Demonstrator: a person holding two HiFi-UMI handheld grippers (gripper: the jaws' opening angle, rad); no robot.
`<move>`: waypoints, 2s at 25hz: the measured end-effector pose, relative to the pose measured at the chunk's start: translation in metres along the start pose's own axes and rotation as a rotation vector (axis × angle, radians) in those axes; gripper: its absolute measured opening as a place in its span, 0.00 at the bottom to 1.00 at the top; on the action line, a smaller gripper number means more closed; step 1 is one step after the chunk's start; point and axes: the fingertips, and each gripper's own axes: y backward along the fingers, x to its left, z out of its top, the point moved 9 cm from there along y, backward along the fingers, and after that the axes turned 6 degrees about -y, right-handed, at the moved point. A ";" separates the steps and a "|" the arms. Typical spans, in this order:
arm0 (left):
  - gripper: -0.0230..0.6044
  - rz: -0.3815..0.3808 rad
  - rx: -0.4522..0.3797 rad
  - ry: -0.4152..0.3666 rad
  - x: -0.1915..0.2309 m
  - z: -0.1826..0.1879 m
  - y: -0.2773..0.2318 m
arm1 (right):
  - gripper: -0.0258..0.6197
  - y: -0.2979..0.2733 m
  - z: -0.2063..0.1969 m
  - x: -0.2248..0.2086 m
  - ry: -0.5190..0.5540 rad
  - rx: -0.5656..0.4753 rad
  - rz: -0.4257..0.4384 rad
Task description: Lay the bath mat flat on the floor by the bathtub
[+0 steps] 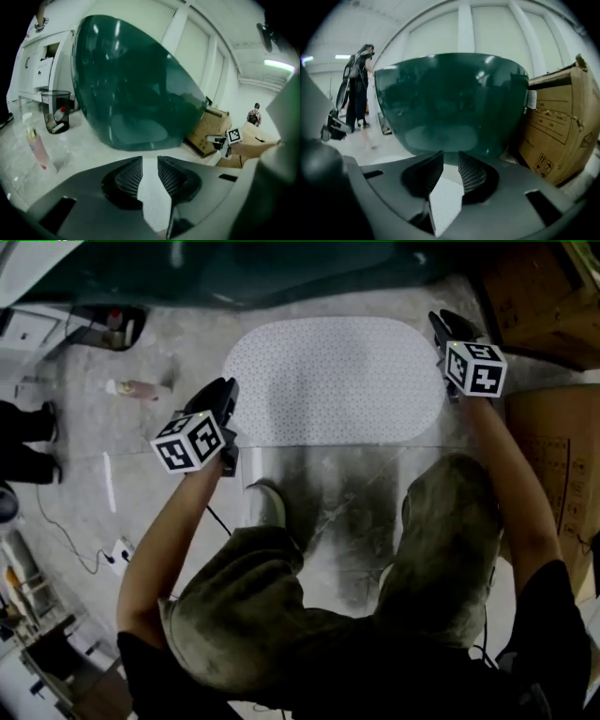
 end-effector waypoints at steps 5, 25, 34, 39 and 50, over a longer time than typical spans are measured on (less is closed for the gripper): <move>0.13 0.016 -0.229 -0.202 -0.058 0.138 0.051 | 0.14 0.004 0.044 0.050 -0.293 -0.149 0.126; 0.08 0.016 -0.469 -0.295 -0.171 0.228 0.126 | 0.08 0.016 0.018 0.075 -0.391 -0.140 0.259; 0.08 -0.100 -0.448 -0.172 -0.160 0.222 0.100 | 0.08 0.008 0.015 0.077 -0.286 -0.120 0.197; 0.08 -0.194 -0.467 -0.276 -0.176 0.235 0.060 | 0.08 0.005 0.018 0.082 -0.236 -0.078 0.176; 0.08 -0.208 -0.160 -0.053 -0.096 0.162 -0.002 | 0.08 0.054 0.017 0.146 -0.422 0.138 0.112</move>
